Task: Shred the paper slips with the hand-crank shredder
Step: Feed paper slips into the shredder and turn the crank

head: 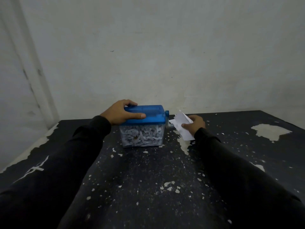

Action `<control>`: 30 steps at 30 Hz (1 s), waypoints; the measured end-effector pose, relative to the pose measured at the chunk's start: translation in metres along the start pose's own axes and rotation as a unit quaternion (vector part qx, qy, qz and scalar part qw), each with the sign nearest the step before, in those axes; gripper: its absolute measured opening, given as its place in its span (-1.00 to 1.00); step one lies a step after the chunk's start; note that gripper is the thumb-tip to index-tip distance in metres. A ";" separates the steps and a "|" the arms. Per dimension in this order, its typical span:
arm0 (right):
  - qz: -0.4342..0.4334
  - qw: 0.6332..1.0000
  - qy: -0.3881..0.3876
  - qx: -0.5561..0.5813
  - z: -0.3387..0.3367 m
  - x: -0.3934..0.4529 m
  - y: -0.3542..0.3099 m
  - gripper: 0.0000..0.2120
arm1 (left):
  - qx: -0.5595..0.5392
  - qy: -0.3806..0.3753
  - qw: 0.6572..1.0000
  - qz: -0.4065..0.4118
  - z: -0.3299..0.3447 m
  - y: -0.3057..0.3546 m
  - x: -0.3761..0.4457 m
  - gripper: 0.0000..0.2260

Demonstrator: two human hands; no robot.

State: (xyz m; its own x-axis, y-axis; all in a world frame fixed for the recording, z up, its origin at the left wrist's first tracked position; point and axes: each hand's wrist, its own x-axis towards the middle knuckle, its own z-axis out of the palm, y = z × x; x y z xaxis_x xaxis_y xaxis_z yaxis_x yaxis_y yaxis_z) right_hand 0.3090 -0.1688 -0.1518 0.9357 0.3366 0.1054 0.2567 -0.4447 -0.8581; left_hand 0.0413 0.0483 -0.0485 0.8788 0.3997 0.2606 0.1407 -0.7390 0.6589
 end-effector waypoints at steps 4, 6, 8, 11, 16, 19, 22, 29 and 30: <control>-0.032 0.999 -0.003 0.022 -0.020 -0.010 -0.003 -0.30 | 0.004 -0.011 1.000 0.001 0.000 0.005 -0.008 -0.26; -0.055 0.998 -0.017 0.039 -0.029 -0.016 -0.007 -0.22 | 0.004 -0.016 1.000 -0.001 0.001 0.008 -0.014 -0.17; -0.073 0.994 -0.044 0.069 -0.035 -0.024 -0.013 -0.14 | 0.008 -0.021 1.000 0.000 0.001 0.011 -0.019 -0.01; -0.116 0.987 -0.074 0.085 -0.046 -0.041 -0.038 -0.11 | 0.032 -0.030 0.999 0.001 -0.002 0.019 -0.028 -0.03; -0.217 0.967 -0.095 0.094 -0.062 -0.062 -0.088 -0.39 | 0.040 0.023 0.998 0.033 -0.005 0.051 -0.034 -0.27; -0.274 0.949 -0.106 0.111 -0.062 -0.074 -0.115 -0.66 | -0.004 0.044 0.997 0.063 -0.003 0.071 -0.032 -0.48; -0.304 0.936 -0.118 0.135 -0.052 -0.096 -0.138 -0.66 | -0.102 0.041 0.991 0.075 0.007 0.089 -0.030 -0.63; -0.330 0.922 -0.170 0.112 -0.030 -0.120 -0.164 -0.67 | -0.165 0.095 0.980 0.065 0.011 0.094 -0.020 -0.76; -0.327 0.924 -0.166 0.105 -0.029 -0.122 -0.166 -0.67 | -0.152 0.085 0.983 0.064 0.010 0.094 -0.021 -0.76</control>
State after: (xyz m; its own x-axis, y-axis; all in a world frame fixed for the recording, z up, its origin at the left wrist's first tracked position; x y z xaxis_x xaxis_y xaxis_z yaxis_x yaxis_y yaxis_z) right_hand 0.1595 -0.1595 -0.0073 0.4626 0.7283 0.5055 0.6553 0.1032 -0.7483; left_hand 0.0409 -0.0348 0.0004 0.7885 0.4171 0.4520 -0.1312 -0.6040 0.7861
